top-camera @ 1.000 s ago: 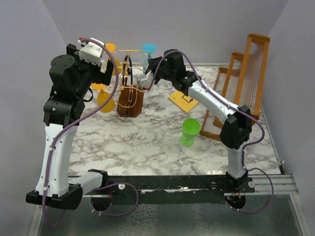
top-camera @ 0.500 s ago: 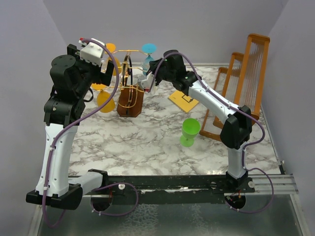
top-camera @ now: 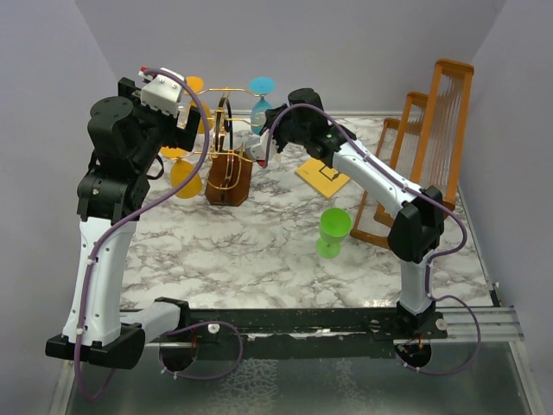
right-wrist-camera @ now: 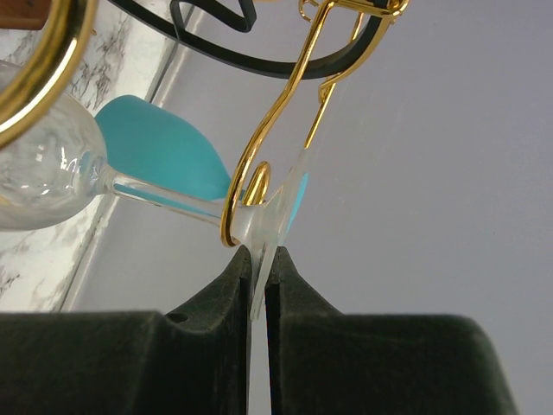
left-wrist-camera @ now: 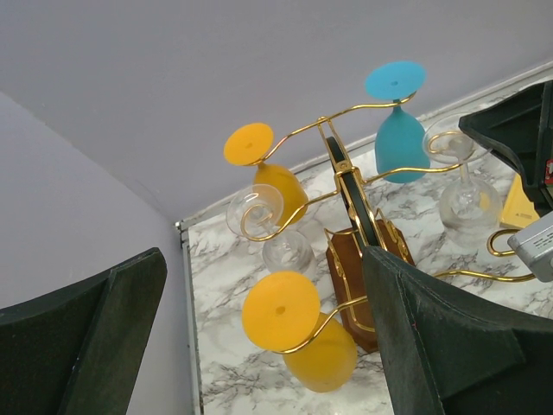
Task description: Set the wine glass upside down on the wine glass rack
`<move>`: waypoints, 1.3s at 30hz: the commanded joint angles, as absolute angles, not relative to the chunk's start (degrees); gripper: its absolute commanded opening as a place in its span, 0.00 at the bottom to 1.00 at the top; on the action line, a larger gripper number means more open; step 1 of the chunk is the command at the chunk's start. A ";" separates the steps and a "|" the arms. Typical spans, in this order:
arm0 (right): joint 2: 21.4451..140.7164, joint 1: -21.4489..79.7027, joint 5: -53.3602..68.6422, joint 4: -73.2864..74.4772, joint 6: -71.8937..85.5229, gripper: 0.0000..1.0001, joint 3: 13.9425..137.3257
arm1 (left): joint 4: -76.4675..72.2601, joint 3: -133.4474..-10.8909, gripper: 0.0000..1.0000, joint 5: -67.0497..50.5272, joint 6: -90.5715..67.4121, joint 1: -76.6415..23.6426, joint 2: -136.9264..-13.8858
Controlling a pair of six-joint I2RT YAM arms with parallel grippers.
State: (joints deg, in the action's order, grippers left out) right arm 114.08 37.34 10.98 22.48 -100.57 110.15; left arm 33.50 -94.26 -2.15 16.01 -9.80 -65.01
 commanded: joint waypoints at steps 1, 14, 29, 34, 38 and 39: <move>112.24 36.63 8.55 19.86 -99.97 0.05 110.64 | 32.10 -94.26 0.98 -3.78 16.05 -9.46 -64.43; 117.30 36.56 10.58 20.24 -94.30 0.08 117.59 | 32.19 -94.48 0.98 -4.05 16.22 -9.49 -64.94; 118.92 36.56 14.83 20.30 -90.69 0.12 119.27 | 32.40 -94.83 0.98 -4.26 16.37 -9.48 -65.05; 118.92 36.52 15.41 19.61 -90.24 0.16 118.45 | 32.44 -94.58 0.98 -4.33 16.45 -9.47 -64.87; 119.03 36.61 16.39 19.25 -88.82 0.19 118.41 | 32.54 -94.24 0.98 -4.36 16.66 -9.45 -64.71; 119.02 36.61 16.64 19.18 -88.40 0.19 118.39 | 32.58 -94.13 0.98 -4.27 16.73 -9.46 -64.62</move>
State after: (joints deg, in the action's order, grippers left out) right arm 118.85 36.73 13.85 22.44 -90.98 116.77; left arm 33.50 -94.26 -3.18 16.27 -9.80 -65.04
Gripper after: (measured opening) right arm 0.181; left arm 0.984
